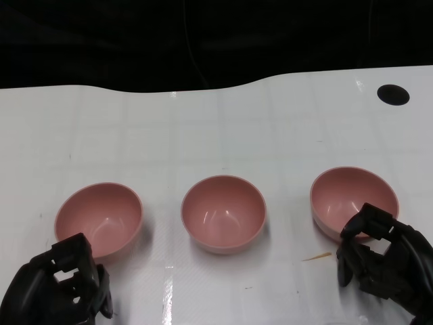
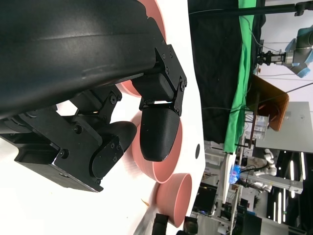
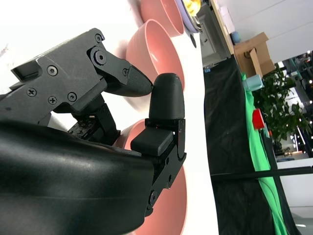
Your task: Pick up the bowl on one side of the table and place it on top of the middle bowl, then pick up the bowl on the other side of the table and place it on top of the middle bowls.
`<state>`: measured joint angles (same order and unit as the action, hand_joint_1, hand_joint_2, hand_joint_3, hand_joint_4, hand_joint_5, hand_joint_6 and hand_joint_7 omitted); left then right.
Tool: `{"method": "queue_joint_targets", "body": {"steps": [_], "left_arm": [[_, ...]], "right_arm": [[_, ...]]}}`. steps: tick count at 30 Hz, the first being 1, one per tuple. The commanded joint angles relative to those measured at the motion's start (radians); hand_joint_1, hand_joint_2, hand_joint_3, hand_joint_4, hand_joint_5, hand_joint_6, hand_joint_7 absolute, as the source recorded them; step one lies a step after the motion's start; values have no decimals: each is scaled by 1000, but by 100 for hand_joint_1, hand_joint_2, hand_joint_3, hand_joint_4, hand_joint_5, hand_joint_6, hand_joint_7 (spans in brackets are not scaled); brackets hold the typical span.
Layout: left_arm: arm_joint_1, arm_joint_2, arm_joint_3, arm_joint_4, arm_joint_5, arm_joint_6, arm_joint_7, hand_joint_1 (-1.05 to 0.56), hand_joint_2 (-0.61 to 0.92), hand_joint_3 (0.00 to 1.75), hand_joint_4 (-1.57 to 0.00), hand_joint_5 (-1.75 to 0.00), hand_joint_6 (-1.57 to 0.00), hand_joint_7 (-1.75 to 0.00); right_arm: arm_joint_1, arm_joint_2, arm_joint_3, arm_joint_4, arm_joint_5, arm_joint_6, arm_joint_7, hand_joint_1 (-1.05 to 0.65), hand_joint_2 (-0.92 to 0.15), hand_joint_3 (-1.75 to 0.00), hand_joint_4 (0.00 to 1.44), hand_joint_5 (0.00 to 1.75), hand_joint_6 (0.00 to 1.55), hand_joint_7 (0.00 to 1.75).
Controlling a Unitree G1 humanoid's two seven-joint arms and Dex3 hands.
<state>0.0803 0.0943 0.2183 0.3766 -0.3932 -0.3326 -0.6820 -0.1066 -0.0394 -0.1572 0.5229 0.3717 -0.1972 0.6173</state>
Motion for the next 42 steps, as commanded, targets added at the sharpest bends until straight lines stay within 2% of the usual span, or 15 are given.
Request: {"method": "queue_joint_targets", "body": {"steps": [1, 13, 21, 34, 37, 38, 40, 41, 42], "left_arm": [[0, 16, 4, 1, 6, -8, 11, -2, 57, 121, -93, -175, -79, -175], [-3, 13, 2, 0, -9, 9, -1, 0, 55, 126, -94, -175, -80, -175], [7, 21, 0, -25, -13, 18, -12, 1, 54, 132, -93, -175, -79, -175], [12, 14, 8, -33, -22, 32, 1, 1, 55, 130, -93, -175, -77, -175], [20, 13, 6, -53, -20, 43, 11, 2, 53, 135, -93, -175, -77, -175], [21, 12, 7, -54, -16, 42, 17, 2, 52, 136, -93, -175, -77, -175], [24, 12, 8, -54, -12, 40, 24, 1, 51, 136, -93, -175, -78, -175], [27, 12, 8, -58, -9, 44, 33, 0, 50, 136, -93, -175, -78, -175], [30, 12, 8, -62, -9, 47, 37, 0, 50, 137, -93, -175, -79, -175]], "right_arm": [[8, -9, -19, -7, 26, -11, 25, -13, -56, -103, 89, 175, 79, 148], [8, -4, -34, -5, 48, -9, 72, -13, -55, -105, 91, 173, 83, 143], [25, -3, -31, -59, 48, 24, 64, -13, -55, -106, 90, 174, 81, 145], [12, -2, -35, -74, 65, 63, 55, -11, -54, -105, 91, 171, 84, 141], [-4, 3, -44, -56, 45, -26, 53, -8, -56, -106, 88, 168, 83, 139], [-10, 7, -44, -29, 2, -132, 31, -8, -56, -106, 88, 167, 83, 138], [-22, 10, -40, 18, -61, -287, -2, -18, -57, -100, 91, 154, 85, 126], [-27, 8, -36, 41, -92, -362, -17, -24, -61, -93, 91, 147, 89, 111], [-30, 2, -30, 55, -126, -418, -40, -32, -68, -78, 90, 138, 94, 91]]}}
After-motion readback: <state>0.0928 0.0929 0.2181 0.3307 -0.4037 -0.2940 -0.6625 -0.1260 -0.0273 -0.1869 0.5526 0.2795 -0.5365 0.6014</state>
